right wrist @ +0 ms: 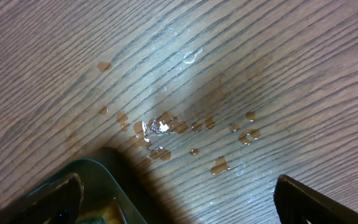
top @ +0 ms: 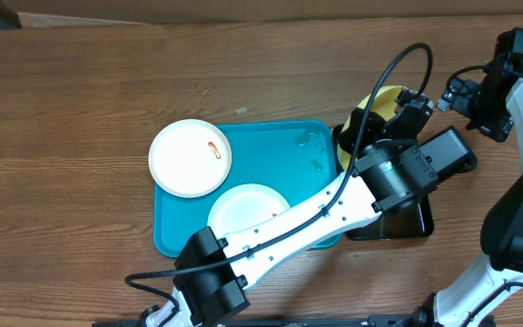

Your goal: Clean dirty plates on tray and stack at the side

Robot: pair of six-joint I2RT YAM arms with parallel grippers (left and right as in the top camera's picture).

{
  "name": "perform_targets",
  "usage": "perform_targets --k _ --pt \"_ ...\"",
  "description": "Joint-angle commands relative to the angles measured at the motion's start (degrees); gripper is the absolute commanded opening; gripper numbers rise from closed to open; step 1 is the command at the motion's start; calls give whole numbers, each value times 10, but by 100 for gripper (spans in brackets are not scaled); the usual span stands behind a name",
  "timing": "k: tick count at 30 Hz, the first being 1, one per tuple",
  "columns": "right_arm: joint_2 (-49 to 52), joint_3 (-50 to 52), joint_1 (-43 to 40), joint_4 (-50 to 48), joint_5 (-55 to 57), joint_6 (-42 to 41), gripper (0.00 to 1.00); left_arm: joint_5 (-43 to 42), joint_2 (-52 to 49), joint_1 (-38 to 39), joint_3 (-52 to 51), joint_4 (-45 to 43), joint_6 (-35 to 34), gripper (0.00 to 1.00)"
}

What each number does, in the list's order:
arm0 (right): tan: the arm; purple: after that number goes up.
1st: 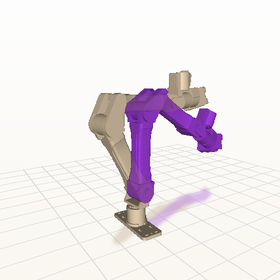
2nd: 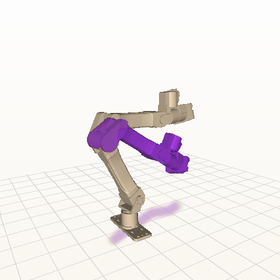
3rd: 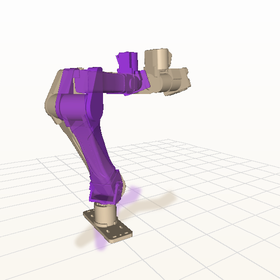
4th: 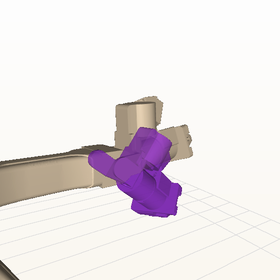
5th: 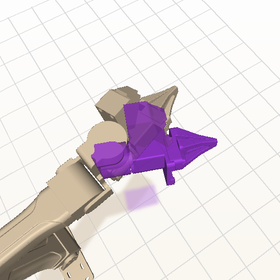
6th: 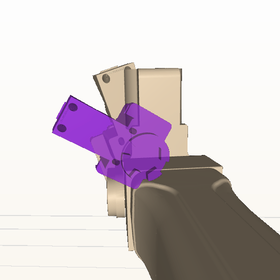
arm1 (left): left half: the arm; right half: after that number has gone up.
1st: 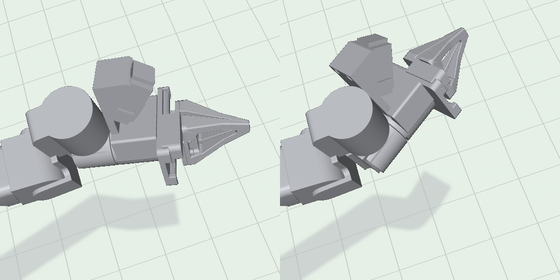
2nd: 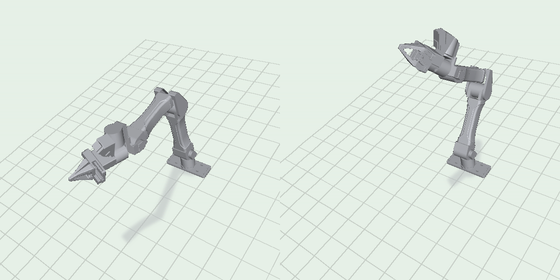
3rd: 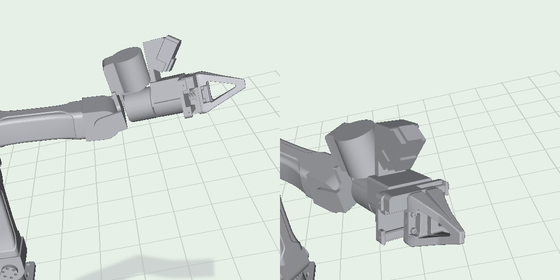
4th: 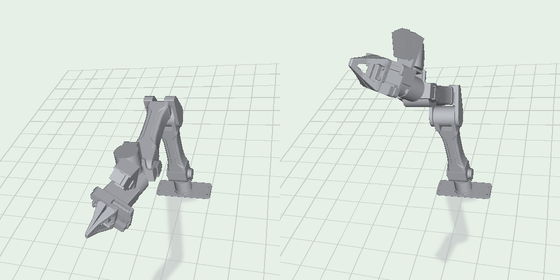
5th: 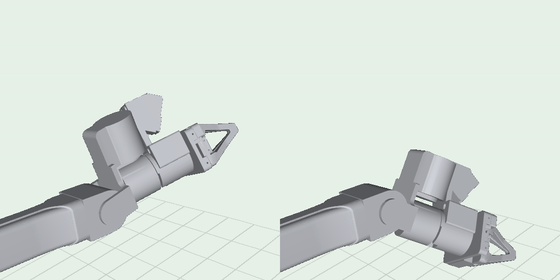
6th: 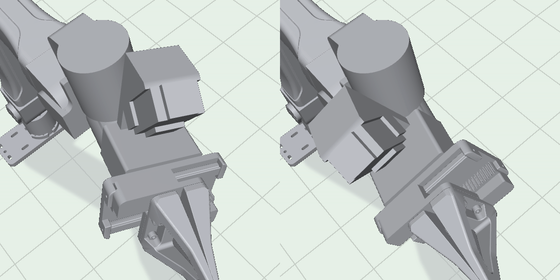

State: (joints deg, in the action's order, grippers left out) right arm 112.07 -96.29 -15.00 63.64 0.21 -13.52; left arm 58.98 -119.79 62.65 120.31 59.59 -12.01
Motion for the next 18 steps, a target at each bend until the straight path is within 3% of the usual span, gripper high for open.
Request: perform_targets --k 1,10,18 --pt "-4 -13 -1 -3 -3 -2 100 66 18 -3 13 -2 -7 4" --pt "-4 -13 -1 -3 -3 -2 100 133 18 -12 13 -46 15 4" --pt "-4 -13 -1 -3 -3 -2 100 -45 18 -25 13 -31 -18 4"
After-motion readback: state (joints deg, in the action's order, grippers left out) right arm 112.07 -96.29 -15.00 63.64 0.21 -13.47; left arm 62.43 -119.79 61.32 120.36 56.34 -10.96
